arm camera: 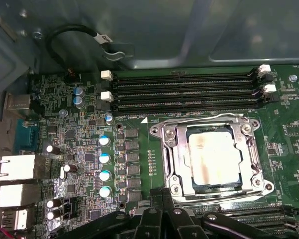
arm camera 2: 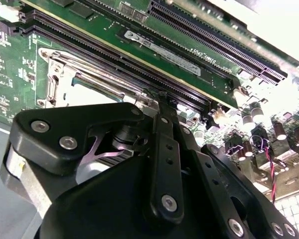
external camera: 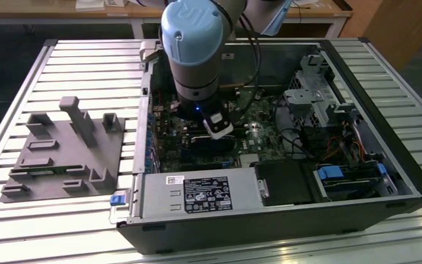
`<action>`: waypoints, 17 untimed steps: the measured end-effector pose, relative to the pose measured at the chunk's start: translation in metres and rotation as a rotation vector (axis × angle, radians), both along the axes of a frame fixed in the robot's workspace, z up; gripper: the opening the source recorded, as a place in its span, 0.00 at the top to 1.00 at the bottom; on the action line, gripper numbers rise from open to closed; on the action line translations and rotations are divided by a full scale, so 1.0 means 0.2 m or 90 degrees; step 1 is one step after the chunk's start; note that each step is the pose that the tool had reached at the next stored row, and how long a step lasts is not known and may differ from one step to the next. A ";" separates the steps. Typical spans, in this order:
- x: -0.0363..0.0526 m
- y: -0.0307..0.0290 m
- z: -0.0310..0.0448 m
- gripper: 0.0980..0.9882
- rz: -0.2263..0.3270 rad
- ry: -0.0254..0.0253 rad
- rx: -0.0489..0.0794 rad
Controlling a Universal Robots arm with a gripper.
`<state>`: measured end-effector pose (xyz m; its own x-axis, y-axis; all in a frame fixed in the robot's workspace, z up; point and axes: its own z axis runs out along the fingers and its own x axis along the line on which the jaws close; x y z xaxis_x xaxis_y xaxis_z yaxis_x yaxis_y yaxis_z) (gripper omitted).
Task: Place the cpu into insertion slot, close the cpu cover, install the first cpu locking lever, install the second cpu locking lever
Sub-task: 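Install the second cpu locking lever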
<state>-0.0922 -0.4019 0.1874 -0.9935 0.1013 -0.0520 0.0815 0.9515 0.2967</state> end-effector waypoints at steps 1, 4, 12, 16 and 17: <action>0.000 -0.001 0.010 0.99 0.000 0.0003 0.000; 0.000 0.000 0.042 0.99 0.000 0.0003 0.000; 0.002 0.000 0.143 0.99 0.000 0.0003 -0.003; 0.004 0.000 0.144 0.99 0.000 0.0006 -0.010; 0.005 0.001 0.144 0.99 -0.001 0.0005 -0.018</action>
